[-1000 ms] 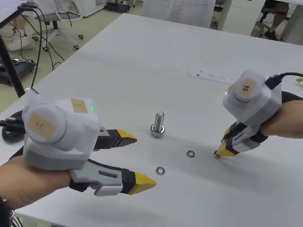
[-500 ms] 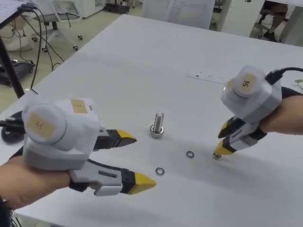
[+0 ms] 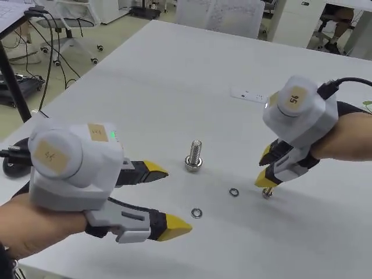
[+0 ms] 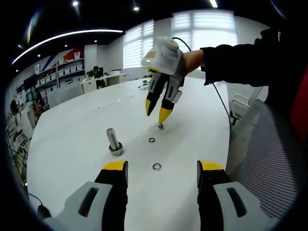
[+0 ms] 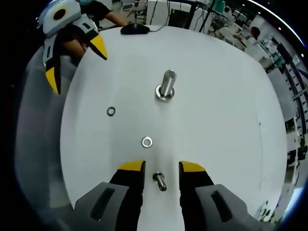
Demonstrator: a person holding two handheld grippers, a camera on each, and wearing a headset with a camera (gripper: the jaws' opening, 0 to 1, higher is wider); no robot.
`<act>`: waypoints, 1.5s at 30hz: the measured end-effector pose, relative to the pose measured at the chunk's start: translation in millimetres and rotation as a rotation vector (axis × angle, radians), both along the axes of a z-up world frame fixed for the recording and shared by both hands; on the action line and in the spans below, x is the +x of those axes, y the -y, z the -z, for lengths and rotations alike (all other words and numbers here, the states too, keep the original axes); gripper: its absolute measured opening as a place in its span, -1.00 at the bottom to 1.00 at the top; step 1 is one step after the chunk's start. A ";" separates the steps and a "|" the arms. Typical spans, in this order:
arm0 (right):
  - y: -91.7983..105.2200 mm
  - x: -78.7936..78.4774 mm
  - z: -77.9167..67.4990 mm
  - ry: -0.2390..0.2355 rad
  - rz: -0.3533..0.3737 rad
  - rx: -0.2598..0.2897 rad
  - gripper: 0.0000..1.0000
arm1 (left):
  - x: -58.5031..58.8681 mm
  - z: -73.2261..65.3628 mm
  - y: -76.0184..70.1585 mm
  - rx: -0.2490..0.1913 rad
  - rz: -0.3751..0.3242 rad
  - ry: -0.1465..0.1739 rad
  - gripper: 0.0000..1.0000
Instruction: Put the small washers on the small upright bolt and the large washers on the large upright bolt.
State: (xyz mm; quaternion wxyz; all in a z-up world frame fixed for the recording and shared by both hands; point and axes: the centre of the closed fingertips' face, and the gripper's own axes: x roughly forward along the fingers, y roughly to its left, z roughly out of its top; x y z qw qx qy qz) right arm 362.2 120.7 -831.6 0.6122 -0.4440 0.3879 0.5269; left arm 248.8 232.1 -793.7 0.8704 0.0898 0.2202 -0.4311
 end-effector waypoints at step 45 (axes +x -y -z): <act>-30.2 -17.6 39.8 -0.068 -0.115 -0.104 -0.52 | -2.6 -0.6 -3.2 0.000 -0.012 0.004 0.14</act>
